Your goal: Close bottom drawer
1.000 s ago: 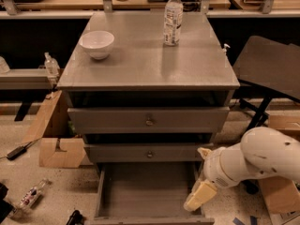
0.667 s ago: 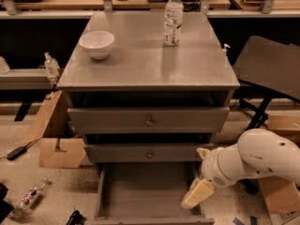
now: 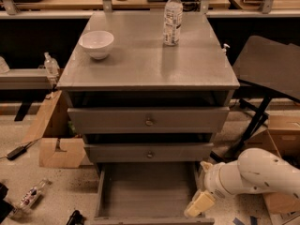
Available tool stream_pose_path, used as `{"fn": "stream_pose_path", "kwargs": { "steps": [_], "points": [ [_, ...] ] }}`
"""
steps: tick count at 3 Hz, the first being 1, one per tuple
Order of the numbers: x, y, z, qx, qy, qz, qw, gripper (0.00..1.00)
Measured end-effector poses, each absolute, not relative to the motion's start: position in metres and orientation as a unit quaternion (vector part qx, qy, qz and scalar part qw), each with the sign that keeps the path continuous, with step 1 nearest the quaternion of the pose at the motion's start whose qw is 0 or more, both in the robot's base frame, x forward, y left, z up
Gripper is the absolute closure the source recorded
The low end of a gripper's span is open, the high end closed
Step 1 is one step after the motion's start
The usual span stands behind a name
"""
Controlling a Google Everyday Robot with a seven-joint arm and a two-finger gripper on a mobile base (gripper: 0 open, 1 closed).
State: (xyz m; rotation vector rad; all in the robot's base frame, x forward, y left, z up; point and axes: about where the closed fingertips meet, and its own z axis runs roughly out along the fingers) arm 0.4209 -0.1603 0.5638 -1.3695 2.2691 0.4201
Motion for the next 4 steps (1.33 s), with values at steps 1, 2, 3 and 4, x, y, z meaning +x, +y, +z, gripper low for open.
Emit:
{"fn": "stream_pose_path", "kwargs": {
  "steps": [1,2,3,4],
  "points": [
    [0.421,-0.199,0.464,-0.455,0.841,0.174,0.236,0.03],
    [0.41,-0.214,0.389,-0.431,0.851,0.2,0.224,0.25],
    [0.394,-0.218,0.323,-0.417,0.856,0.229,0.2,0.49],
    [0.387,-0.213,0.306,-0.412,0.857,0.241,0.194,0.72]
  ]
}}
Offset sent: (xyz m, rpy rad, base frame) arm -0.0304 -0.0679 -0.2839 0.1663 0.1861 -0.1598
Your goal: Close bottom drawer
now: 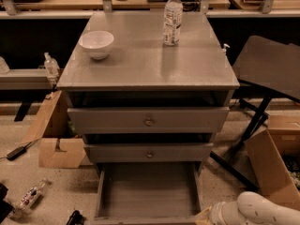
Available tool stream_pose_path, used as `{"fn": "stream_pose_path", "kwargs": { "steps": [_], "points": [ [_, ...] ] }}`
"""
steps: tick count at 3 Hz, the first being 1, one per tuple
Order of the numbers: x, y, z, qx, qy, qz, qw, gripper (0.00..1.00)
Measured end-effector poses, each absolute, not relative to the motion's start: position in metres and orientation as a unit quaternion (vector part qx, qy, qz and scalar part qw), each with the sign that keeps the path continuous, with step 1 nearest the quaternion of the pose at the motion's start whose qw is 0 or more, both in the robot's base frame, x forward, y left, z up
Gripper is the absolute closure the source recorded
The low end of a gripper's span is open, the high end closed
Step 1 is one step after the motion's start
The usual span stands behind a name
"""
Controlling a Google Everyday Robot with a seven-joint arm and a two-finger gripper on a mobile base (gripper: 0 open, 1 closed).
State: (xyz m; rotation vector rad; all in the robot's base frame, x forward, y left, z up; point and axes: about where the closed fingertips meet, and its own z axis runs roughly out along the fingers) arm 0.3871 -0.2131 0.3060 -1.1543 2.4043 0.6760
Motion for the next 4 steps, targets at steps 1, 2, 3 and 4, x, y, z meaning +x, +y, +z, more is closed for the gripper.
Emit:
{"fn": "stream_pose_path", "kwargs": {
  "steps": [1,2,3,4],
  "points": [
    [0.386,-0.212,0.305,-0.412,0.857,0.243,0.193,0.95],
    [0.377,-0.208,0.28,-0.401,0.855,0.265,0.194,1.0],
    [0.351,-0.199,0.222,-0.398,0.843,0.294,0.21,1.0],
    [0.334,-0.181,0.174,-0.411,0.827,0.307,0.231,1.0]
  ]
}}
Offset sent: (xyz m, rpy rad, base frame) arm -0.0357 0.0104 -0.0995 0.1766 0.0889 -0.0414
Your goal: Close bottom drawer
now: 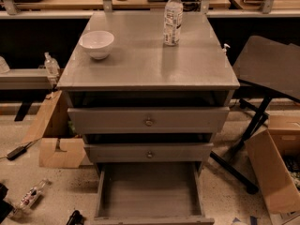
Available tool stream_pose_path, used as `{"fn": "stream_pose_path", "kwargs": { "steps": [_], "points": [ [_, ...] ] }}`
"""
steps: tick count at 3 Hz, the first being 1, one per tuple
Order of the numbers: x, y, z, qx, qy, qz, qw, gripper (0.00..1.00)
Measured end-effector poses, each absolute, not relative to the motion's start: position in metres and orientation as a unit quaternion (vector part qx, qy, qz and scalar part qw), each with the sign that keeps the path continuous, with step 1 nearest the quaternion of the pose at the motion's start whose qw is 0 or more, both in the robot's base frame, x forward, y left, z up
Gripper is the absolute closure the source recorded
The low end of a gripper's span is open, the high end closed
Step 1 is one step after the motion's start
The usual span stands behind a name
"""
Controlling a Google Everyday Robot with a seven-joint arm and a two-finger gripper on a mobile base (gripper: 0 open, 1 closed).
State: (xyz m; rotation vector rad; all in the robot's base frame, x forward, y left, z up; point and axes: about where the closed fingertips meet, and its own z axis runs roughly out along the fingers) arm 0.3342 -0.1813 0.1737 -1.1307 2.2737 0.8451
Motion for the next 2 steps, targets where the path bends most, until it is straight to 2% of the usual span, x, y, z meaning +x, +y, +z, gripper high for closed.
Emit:
{"fn": "stream_pose_path", "kwargs": {
  "steps": [2],
  "points": [
    [0.357,-0.147,0.131,-0.44,0.798,0.314,0.266,1.0]
  ]
}}
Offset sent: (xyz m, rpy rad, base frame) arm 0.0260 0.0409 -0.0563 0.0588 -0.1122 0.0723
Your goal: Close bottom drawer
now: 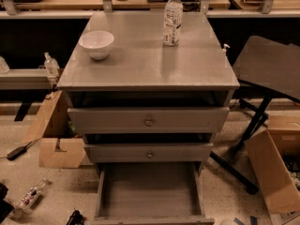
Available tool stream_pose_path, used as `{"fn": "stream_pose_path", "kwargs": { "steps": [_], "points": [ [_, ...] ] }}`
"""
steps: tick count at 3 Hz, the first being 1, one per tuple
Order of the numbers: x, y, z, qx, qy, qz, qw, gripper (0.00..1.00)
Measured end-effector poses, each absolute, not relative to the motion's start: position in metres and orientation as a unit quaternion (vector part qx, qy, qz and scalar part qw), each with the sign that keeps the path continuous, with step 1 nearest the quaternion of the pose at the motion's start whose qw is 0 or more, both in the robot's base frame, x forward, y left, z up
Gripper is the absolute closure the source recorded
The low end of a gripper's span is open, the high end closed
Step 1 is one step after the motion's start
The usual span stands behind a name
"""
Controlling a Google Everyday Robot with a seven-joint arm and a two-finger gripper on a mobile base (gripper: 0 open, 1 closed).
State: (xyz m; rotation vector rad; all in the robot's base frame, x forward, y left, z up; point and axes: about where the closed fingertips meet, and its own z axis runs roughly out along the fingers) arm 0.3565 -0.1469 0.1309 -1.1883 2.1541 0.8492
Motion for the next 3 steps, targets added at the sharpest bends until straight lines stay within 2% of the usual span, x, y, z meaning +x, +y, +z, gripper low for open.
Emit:
{"fn": "stream_pose_path", "kwargs": {
  "steps": [3],
  "points": [
    [0.408,-0.131,0.129,-0.438,0.793,0.303,0.296,1.0]
  ]
}}
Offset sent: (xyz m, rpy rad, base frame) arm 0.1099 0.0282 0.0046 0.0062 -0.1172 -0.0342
